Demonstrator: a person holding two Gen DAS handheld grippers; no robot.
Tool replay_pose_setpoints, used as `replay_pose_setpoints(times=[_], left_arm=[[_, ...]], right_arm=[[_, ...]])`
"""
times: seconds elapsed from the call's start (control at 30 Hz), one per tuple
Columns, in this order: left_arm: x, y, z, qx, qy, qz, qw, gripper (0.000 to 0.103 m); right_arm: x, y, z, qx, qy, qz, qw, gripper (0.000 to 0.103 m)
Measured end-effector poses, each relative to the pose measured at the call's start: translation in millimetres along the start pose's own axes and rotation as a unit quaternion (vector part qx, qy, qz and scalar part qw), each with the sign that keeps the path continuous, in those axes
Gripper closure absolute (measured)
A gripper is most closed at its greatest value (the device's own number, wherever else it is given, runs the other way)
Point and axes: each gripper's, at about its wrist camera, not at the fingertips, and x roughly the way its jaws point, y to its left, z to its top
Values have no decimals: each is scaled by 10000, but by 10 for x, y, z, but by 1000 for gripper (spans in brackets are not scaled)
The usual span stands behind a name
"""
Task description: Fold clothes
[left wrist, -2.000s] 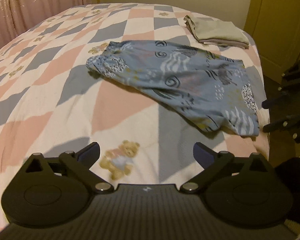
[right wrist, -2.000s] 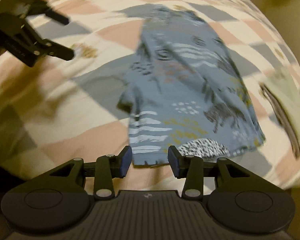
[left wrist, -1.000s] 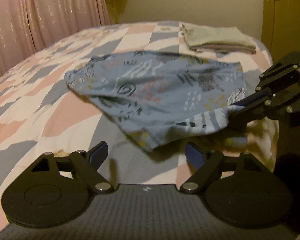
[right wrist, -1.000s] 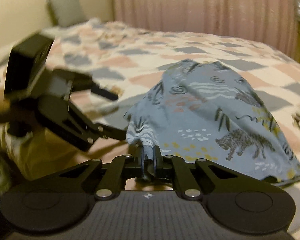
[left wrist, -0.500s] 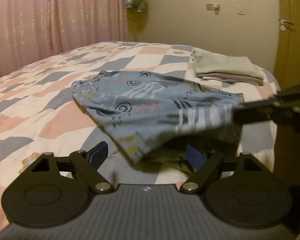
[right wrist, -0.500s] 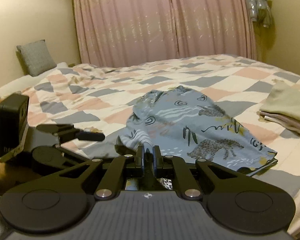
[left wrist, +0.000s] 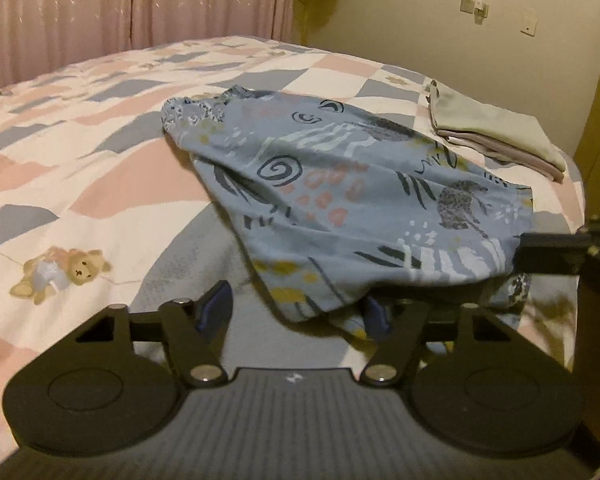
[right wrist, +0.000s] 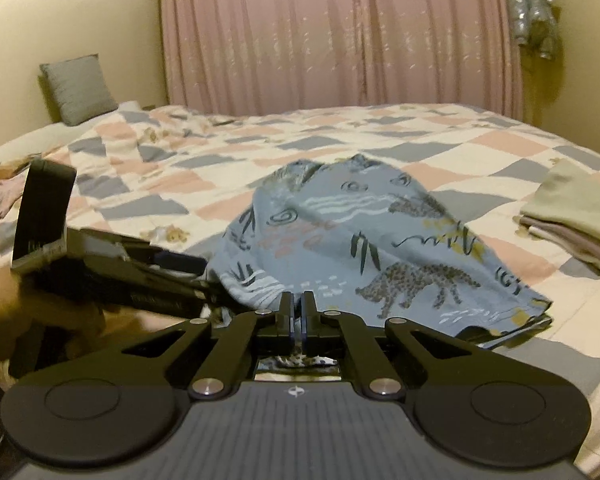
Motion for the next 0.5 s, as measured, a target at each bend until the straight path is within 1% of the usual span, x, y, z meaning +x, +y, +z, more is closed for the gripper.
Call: replay_pose_setpoints(times=[0.03, 0.07, 0.1, 0.13, 0.2, 0.23, 0.3, 0.33, 0.37, 0.43, 0.5], left_arm=[[14, 28, 19, 16, 23, -41, 10000, 51], [21, 44, 42, 58, 30, -50, 10000, 62], [26, 63, 64, 80, 47, -71, 9999, 69], [25, 87, 85, 65, 84, -115, 9999, 70], [11, 121, 122, -7, 187, -158, 9997, 77], [-7, 112, 136, 8, 233, -150, 9996, 79], [-56, 57, 139, 202, 276, -54, 9994, 83], [-83, 35, 127, 273, 289, -19, 9992, 84], [-108, 24, 108, 324, 272, 7, 9991, 85], [-181, -2, 44, 511, 156, 106, 9985, 86], [-241, -4, -40, 631, 18, 176, 9978, 86]], right_arm=[[35, -33, -10, -4, 28, 55, 10000, 91], [71, -66, -20, -7, 55, 110, 9999, 87], [106, -99, -30, -11, 83, 165, 9998, 83], [141, -133, -40, -15, 111, 220, 9997, 81], [199, -170, -6, -32, 207, 371, 9991, 80], [218, -165, 37, -68, 298, 434, 9986, 79], [231, -134, 122, -167, 463, 504, 9975, 76], [201, -87, 162, -259, 520, 456, 9973, 71], [172, -40, 202, -350, 577, 408, 9969, 63], [105, 69, 238, -687, 569, 242, 9957, 55], [44, 166, 251, -1036, 500, 70, 9933, 53]])
